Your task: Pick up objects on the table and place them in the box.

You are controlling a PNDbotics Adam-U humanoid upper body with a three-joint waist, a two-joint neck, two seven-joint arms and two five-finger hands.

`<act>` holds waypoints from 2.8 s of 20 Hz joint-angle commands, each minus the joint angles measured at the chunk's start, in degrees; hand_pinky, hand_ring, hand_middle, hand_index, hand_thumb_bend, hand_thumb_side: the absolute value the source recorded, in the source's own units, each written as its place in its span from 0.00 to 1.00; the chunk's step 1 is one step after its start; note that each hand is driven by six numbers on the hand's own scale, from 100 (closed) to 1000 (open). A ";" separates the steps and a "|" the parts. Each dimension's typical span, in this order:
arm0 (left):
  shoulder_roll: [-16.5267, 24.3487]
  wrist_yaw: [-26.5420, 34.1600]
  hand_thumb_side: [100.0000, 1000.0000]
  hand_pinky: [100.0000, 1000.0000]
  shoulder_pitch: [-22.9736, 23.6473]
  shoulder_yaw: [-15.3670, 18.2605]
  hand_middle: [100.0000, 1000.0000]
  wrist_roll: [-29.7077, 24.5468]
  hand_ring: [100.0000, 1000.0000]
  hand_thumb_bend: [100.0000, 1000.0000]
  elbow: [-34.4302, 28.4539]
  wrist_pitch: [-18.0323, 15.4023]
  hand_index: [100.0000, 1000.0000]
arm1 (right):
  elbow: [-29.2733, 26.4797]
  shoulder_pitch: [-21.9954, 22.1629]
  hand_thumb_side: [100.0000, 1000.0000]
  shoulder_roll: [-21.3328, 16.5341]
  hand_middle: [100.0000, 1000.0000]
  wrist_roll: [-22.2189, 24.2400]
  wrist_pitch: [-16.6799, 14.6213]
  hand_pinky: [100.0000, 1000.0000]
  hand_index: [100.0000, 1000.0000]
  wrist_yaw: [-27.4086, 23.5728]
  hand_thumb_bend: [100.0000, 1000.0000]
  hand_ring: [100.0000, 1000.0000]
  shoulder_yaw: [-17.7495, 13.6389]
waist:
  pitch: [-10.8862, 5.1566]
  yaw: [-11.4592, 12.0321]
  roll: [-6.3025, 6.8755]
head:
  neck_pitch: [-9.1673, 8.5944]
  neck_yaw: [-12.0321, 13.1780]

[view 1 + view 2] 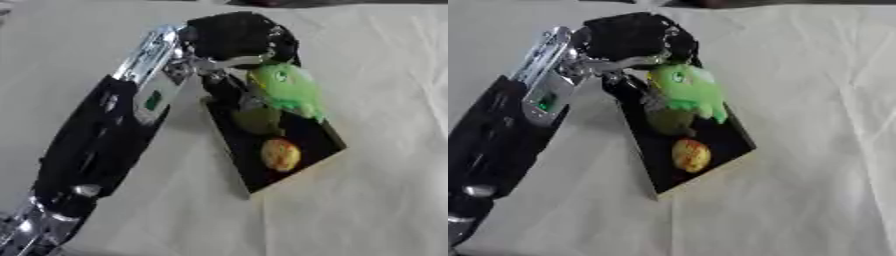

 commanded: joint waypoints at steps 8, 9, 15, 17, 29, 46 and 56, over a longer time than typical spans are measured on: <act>-3.34 -4.13 0.15 0.70 0.98 2.23 0.58 -2.59 0.63 0.00 3.38 0.13 0.78 | -0.82 -0.16 0.41 -0.68 0.56 0.32 0.47 0.90 0.72 -0.34 0.00 0.89 -0.69 | -1.07 -0.13 -0.08 | 0.00 -0.14; -3.58 -4.63 0.14 0.73 1.09 2.14 0.61 -3.15 0.66 0.00 3.36 -0.23 0.81 | -0.82 -0.13 0.41 -0.66 0.56 0.32 0.50 0.90 0.72 -0.35 0.00 0.89 -0.72 | -1.08 -0.13 -0.05 | -0.02 -0.17; -4.15 -8.09 0.15 0.87 1.36 1.63 0.82 -6.52 0.87 0.12 3.06 -3.75 0.96 | -0.82 -0.03 0.41 -0.58 0.56 0.28 0.63 0.90 0.72 -0.40 0.00 0.89 -0.81 | -1.16 -0.16 -0.05 | -0.13 -0.15; -4.10 -9.48 0.16 0.91 1.45 1.52 0.86 -7.76 0.91 0.23 3.08 -5.45 0.98 | -0.82 0.02 0.41 -0.57 0.56 0.27 0.65 0.90 0.72 -0.41 0.00 0.89 -0.85 | -1.17 -0.13 -0.07 | -0.12 -0.16; -3.27 -9.02 0.16 1.00 1.75 2.42 0.94 -15.22 1.00 0.22 6.12 -12.32 1.00 | -0.82 0.24 0.41 -0.62 0.56 0.14 0.77 0.90 0.72 -0.59 0.00 0.89 -0.96 | -1.50 0.29 -0.03 | 0.34 -0.30; 1.11 7.38 0.22 1.00 0.37 2.90 0.93 -24.63 1.00 0.16 -1.09 -11.17 1.00 | -0.82 1.11 0.41 -0.63 0.56 0.05 1.43 0.90 0.72 -1.30 0.00 0.89 -1.16 | -2.91 1.52 0.51 | 0.73 -1.47; 0.78 3.36 0.15 1.00 -0.17 2.13 0.95 -24.74 1.00 0.29 3.74 -13.14 1.00 | -0.82 1.48 0.41 -0.41 0.56 0.28 1.84 0.90 0.71 -1.49 0.00 0.89 -1.22 | -3.23 1.68 0.96 | 1.32 -1.92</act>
